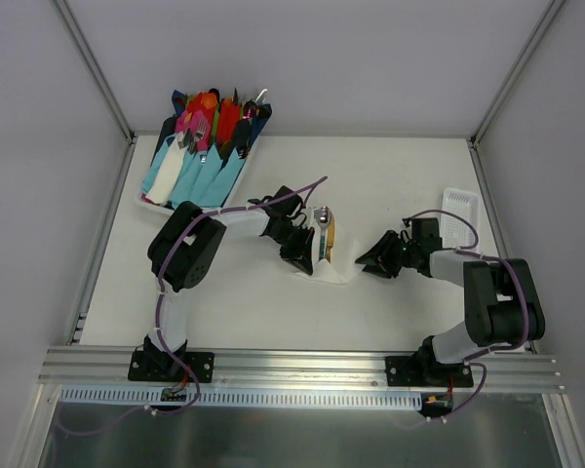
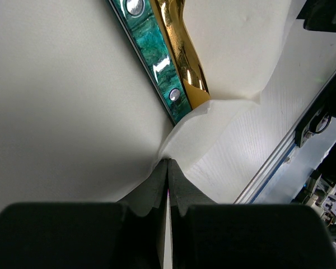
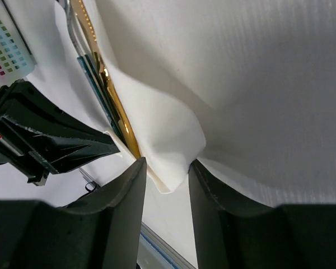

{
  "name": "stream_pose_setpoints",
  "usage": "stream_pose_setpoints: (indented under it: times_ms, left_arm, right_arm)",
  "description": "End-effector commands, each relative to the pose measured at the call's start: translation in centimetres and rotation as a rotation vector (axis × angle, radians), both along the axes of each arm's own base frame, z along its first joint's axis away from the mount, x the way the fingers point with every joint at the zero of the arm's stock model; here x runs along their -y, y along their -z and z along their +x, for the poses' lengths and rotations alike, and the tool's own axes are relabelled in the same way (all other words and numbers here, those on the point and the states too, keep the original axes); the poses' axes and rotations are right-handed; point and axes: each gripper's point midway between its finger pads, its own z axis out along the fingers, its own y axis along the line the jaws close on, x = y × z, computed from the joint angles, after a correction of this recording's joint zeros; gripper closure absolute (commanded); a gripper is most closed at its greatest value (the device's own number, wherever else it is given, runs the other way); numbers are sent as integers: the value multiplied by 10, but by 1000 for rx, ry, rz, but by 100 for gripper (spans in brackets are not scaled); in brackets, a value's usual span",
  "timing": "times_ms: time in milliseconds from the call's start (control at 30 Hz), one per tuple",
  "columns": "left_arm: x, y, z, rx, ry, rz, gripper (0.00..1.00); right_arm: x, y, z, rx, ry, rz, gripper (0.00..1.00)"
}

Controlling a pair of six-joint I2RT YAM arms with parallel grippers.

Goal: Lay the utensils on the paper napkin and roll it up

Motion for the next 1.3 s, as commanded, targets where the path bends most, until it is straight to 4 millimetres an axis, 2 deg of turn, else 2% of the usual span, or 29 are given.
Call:
stream_pose_setpoints:
  times_ms: [0,100,300,433,600,733,1133,1267]
  left_arm:
    - [-16,25,4,0,-25,97,100]
    - [-15,25,4,1,-24,94,100]
    - [-15,25,4,-2,-24,92,100]
    - [-16,26,3,-3,-24,97,100]
    - [-15,26,4,-1,-24,94,100]
    - [-15,26,4,-2,-24,95,100]
    - [-15,26,5,1,-25,98,100]
    - [-15,27,5,-1,-25,100,100]
  right_arm:
    - [0,-19,5,84,-4,2,60]
    - [-1,-19,6,91,-1,13,52]
    - [1,-7,1,68,17,6,54]
    - [2,-8,1,78,15,-1,69]
    - [-1,-19,10,118,11,11,90]
    - [-7,-33,15,150,-13,33,100]
    - [-48,-68,24,220,-96,63,100]
    - [-65,-69,21,205,-131,69,100]
